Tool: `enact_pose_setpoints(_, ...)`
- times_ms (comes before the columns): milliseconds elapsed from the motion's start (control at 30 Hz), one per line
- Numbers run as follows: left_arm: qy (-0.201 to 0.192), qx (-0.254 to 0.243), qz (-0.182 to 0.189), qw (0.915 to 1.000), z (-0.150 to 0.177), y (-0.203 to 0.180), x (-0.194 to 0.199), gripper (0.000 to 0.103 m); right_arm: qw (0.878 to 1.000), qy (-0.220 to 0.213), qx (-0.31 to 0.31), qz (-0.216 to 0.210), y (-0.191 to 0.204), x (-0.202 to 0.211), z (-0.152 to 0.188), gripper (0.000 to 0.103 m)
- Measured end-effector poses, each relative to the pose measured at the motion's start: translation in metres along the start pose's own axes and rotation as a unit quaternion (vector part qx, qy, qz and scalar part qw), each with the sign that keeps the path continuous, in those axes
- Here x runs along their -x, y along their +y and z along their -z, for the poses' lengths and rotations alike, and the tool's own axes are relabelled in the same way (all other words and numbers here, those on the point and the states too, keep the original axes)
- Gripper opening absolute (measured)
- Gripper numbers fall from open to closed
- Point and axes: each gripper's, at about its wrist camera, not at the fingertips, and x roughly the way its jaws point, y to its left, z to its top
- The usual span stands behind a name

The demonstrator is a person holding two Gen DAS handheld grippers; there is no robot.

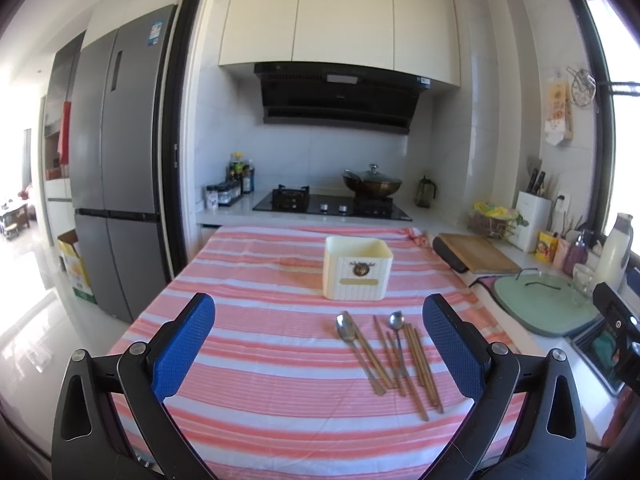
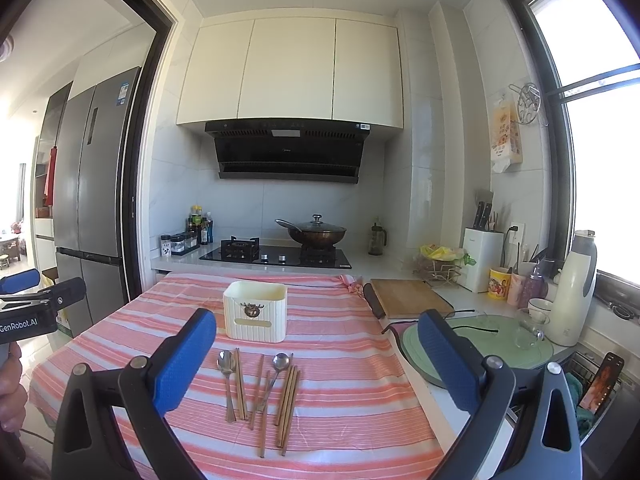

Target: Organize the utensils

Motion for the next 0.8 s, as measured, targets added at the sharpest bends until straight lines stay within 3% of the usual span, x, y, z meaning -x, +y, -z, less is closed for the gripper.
enact_pose_setpoints(533,0.003,-0.002,0.002,1.0,-0.002,-0.003,-0.002,0.103,1.0,0.004,0.0,0.0,0.001,-0.003,0.0,0.103)
enact_pose_setpoints(800,0.023,-0.01,-0.009,0.9997,0.001,-0.008,-0.015,0.103,1.0,0.011,-0.006,0.002,-0.004,-0.01,0.003,0.103)
